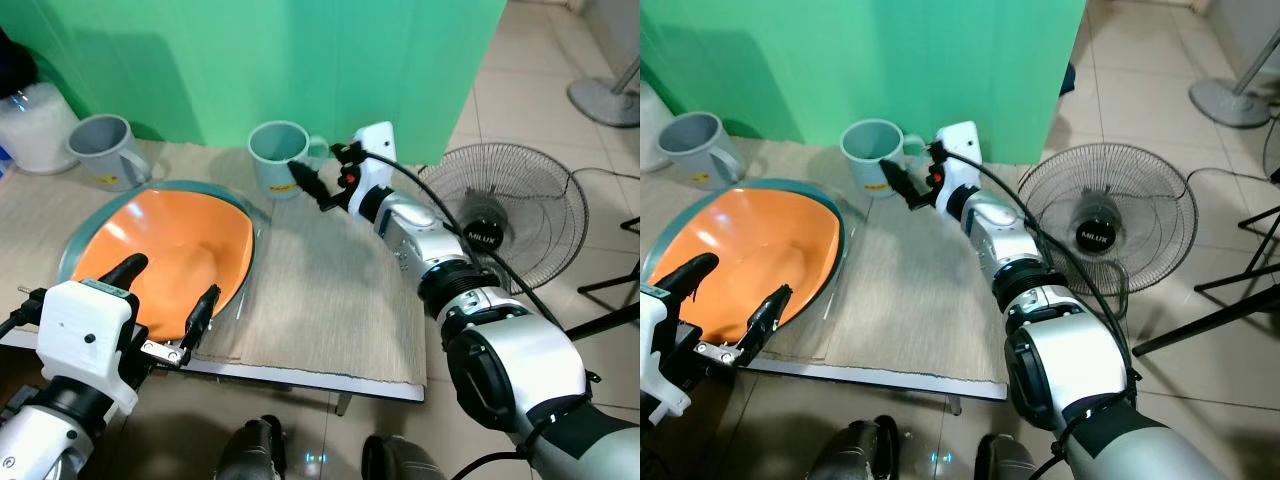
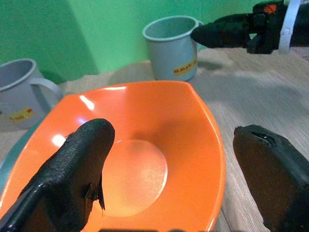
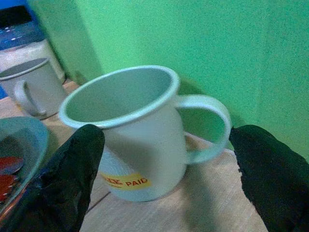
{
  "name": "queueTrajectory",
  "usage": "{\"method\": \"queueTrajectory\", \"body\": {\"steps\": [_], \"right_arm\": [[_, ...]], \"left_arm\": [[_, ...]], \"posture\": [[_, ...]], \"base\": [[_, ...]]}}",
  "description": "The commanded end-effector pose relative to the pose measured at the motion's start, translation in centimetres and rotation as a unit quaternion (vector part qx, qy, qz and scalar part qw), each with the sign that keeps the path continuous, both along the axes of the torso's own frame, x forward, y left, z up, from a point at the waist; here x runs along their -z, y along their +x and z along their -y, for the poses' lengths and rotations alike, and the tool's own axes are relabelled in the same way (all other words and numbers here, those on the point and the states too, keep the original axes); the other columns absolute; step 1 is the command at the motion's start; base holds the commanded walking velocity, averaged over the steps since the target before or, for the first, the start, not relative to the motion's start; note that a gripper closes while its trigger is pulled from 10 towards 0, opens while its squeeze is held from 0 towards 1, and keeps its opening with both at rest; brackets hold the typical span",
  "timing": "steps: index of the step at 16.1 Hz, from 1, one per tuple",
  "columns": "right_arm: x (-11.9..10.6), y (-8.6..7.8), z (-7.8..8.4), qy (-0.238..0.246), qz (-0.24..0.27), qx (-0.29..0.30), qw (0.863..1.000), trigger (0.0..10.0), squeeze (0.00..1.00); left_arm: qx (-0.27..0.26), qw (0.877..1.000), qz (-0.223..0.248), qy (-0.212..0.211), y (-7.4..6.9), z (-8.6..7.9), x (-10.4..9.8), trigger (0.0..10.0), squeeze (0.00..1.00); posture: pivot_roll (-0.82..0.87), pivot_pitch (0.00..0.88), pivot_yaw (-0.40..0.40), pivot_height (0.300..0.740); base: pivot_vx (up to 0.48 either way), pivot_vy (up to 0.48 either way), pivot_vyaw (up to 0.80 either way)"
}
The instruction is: Setting the table
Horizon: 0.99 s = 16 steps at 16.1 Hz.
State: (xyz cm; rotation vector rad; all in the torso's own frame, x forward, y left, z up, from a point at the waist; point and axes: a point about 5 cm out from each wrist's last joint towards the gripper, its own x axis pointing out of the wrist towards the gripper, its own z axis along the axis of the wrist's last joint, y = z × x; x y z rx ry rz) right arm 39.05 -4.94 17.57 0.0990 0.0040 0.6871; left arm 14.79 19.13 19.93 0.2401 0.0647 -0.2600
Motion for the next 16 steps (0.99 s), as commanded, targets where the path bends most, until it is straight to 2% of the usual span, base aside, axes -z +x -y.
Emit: {"method": "queueTrajectory", "body": {"steps": [1, 3, 4, 5, 7, 8, 10, 13, 14, 16], "right_arm": [[-0.8, 0.3, 0.0, 0.011, 0.009, 0.006, 1.0, 10.0, 1.0], [-1.1, 0.5, -0.1, 0.015, 0.006, 0.016, 1.0, 10.0, 1.0], [-1.3, 0.4, -0.6, 0.021, 0.001, 0.0, 1.0, 10.0, 1.0], [-1.3, 0.1, -1.3, 0.027, -0.004, -0.034, 0.999, 10.0, 0.38], [-1.0, -0.4, -1.9, 0.022, -0.007, -0.085, 0.996, 10.0, 0.0], [-1.0, -0.4, -1.9, 0.022, -0.007, -0.085, 0.996, 10.0, 0.0], [0.2, -1.2, -1.9, 0.016, -0.012, -0.146, 0.989, 10.0, 0.0], [0.7, -1.8, -1.4, 0.011, -0.004, -0.203, 0.979, 10.0, 0.0], [0.7, -1.9, -0.5, 0.01, 0.002, -0.222, 0.975, 10.0, 0.0], [0.4, -1.8, 0.2, 0.012, 0.009, -0.233, 0.972, 10.0, 0.0]], "left_arm": [[0.004, 1.0, -0.001, 0.004, -0.3, 0.0, -0.3, 10.0, 0.0], [0.014, 1.0, -0.006, 0.001, -0.3, 0.1, -0.2, 10.0, 0.0], [0.021, 1.0, -0.008, 0.001, -0.4, 0.2, -0.2, 10.0, 0.0], [0.023, 1.0, -0.008, 0.001, -0.5, 0.1, -0.2, 10.0, 0.0], [0.021, 1.0, -0.009, 0.001, -0.6, 0.1, -0.2, 10.0, 0.0], [0.021, 1.0, -0.009, 0.001, -0.6, 0.1, -0.2, 10.0, 0.0], [0.024, 1.0, -0.008, -0.003, -0.4, 0.3, -0.2, 10.0, 0.0], [0.025, 1.0, -0.005, -0.004, -0.2, 0.4, -0.4, 10.0, 0.0], [0.027, 1.0, -0.004, -0.003, -0.2, 0.4, -0.5, 10.0, 0.0], [0.029, 1.0, -0.003, -0.003, -0.1, 0.4, -0.6, 10.0, 0.0]], "posture": [[0.13, 0.258, 0.026, 0.74], [0.15, 0.264, 0.027, 0.74], [0.16, 0.266, 0.023, 0.74], [0.16, 0.265, 0.02, 0.74], [0.16, 0.263, 0.018, 0.74], [0.16, 0.263, 0.018, 0.74], [0.14, 0.25, 0.016, 0.74], [0.14, 0.239, 0.018, 0.74], [0.14, 0.231, 0.021, 0.74], [0.14, 0.228, 0.023, 0.74]], "base": [[0.0, 0.0, 0.0], [0.0, 0.0, 0.0], [0.0, 0.0, 0.0], [0.0, 0.0, 0.0], [0.0, 0.0, 0.0], [0.0, 0.0, 0.0], [0.0, 0.0, 0.0], [0.0, 0.0, 0.0], [0.0, 0.0, 0.0], [0.0, 0.0, 0.0]]}}
